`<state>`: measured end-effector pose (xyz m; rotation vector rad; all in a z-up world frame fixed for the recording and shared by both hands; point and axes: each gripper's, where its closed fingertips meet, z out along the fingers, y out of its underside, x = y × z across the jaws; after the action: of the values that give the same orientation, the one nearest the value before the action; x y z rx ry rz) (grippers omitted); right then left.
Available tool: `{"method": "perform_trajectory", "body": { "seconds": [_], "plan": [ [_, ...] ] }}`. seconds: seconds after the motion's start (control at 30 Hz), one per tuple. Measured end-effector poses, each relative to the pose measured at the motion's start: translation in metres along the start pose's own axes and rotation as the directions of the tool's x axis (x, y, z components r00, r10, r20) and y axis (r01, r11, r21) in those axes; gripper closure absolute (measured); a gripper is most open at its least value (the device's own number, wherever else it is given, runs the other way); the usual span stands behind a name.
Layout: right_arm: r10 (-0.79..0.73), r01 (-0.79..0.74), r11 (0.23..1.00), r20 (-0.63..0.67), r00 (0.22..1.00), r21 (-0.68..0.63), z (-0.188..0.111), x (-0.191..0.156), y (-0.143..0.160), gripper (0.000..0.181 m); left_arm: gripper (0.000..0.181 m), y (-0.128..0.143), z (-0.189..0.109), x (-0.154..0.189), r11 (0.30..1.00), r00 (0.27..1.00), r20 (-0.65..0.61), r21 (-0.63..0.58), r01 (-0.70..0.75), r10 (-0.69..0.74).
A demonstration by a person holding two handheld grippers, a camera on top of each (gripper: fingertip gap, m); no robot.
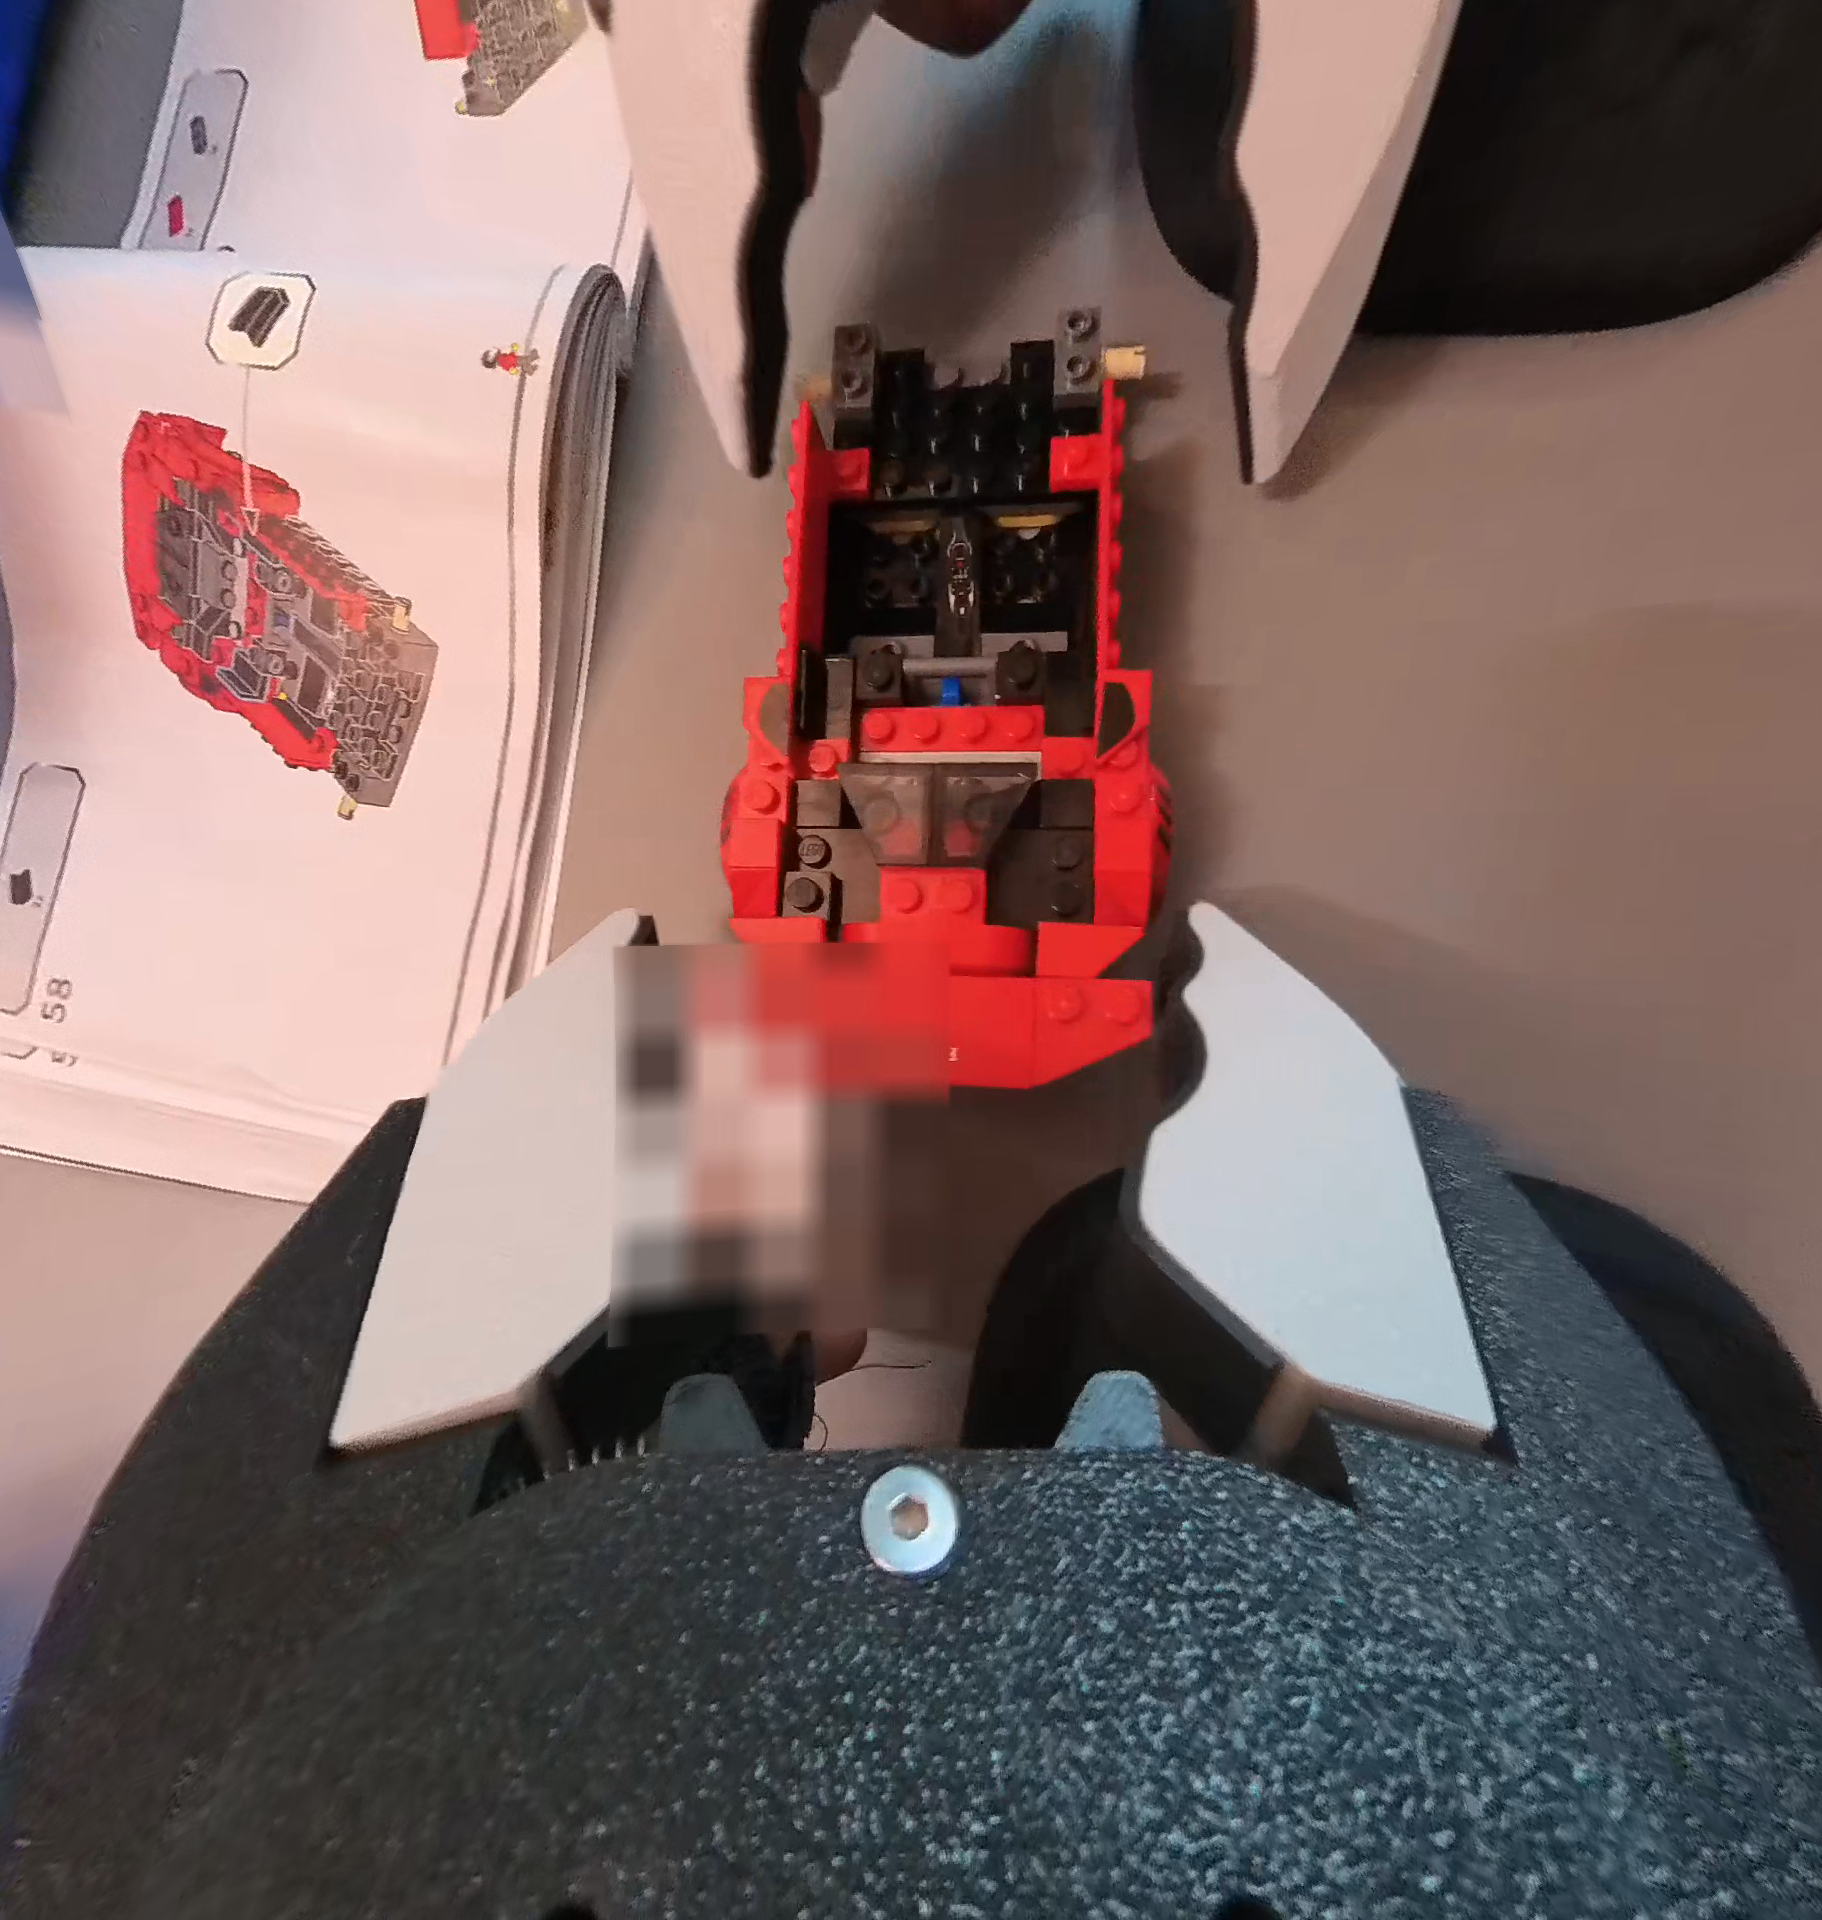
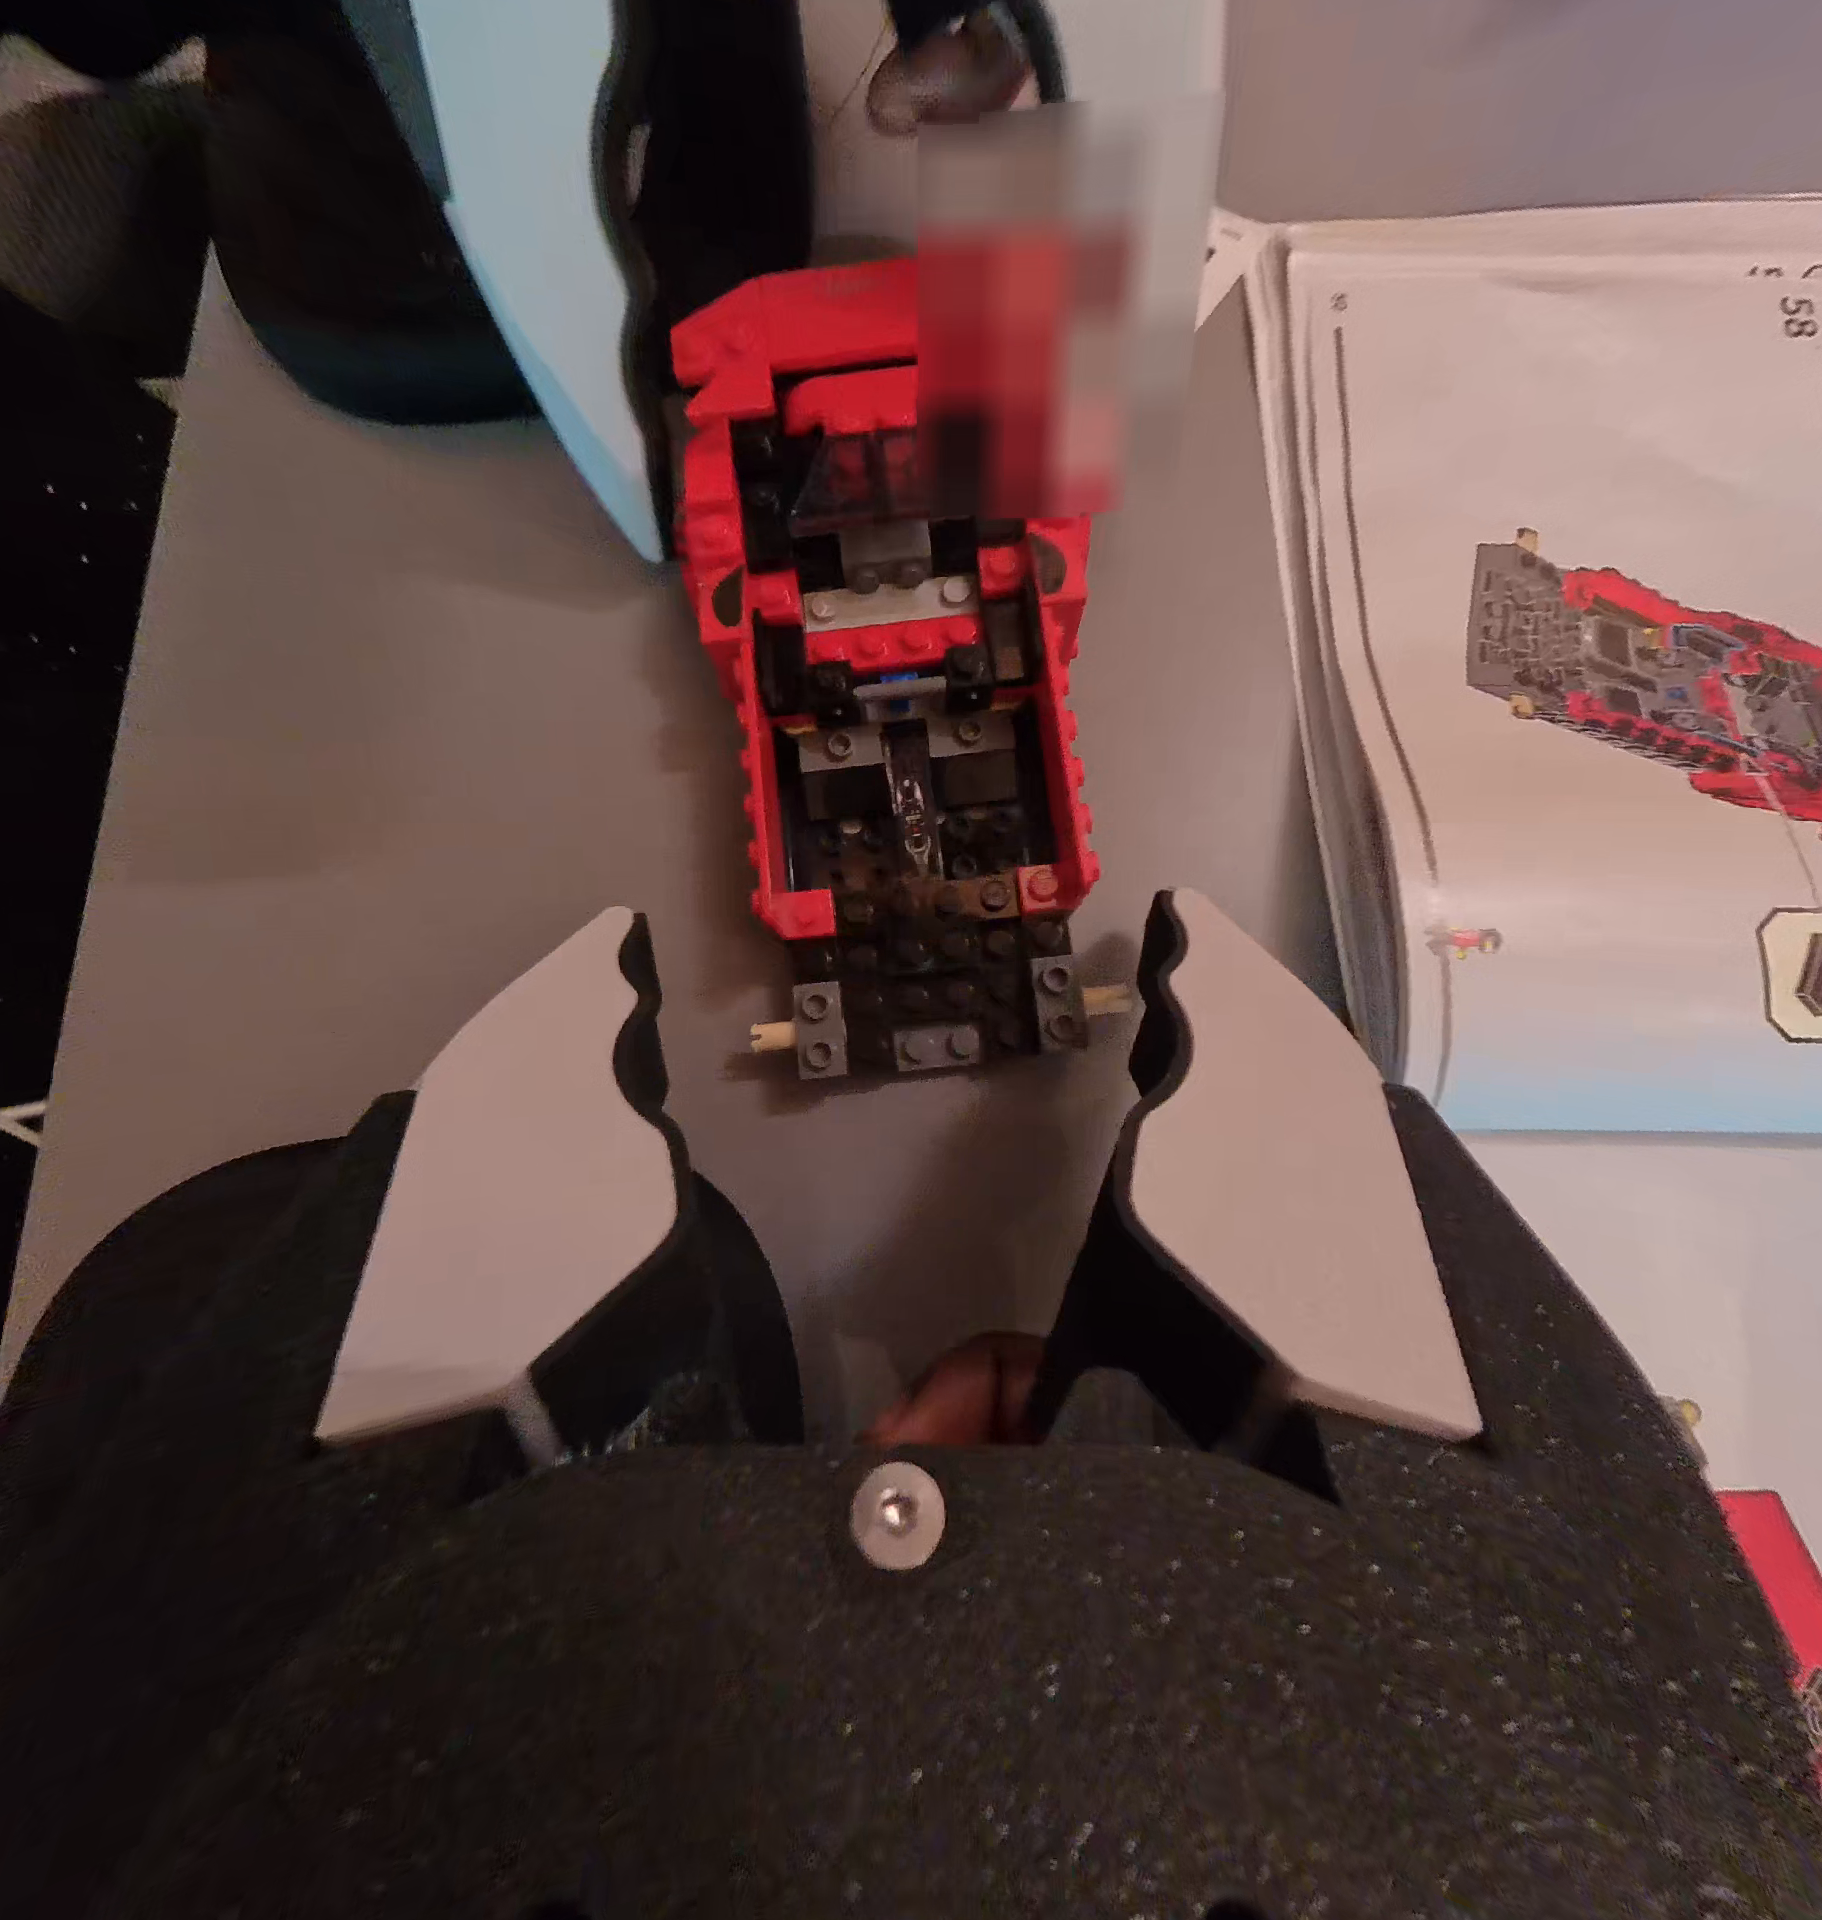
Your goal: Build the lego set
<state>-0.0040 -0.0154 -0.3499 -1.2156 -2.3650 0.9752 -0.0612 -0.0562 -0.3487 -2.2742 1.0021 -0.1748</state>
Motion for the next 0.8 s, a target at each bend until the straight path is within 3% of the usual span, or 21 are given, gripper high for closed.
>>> {"method": "perform_trajectory", "body": {
  "seconds": [0.23, 0.5, 0.7, 0.8],
  "plan": [
    [0.04, -0.041, 0.998, -0.027, 0.999, -0.056, -0.001, -0.007, 0.007, 0.113, 0.095, 0.005, -0.003, -0.018, 0.999, 0.999, 0.028, -0.035, -0.039, 0.04],
    [0.122, -0.12, 0.99, 0.022, 0.992, -0.074, -0.002, -0.031, 0.005, 0.123, 0.116, 0.007, -0.005, -0.054, 1.0, 0.984, 0.176, -0.02, -0.011, 0.015],
    [0.091, -0.083, 0.995, 0.156, 0.984, -0.059, 0.003, -0.065, -0.007, 0.126, 0.142, 0.001, 0.0, -0.044, 1.0, 0.991, 0.129, 0.021, -0.019, 0.016],
    [0.081, -0.074, 0.996, 0.163, 0.983, -0.048, -0.003, -0.064, -0.006, 0.127, 0.149, 0.002, 0.001, -0.037, 0.999, 0.995, 0.098, 0.019, -0.035, 0.033]
  ]
}}
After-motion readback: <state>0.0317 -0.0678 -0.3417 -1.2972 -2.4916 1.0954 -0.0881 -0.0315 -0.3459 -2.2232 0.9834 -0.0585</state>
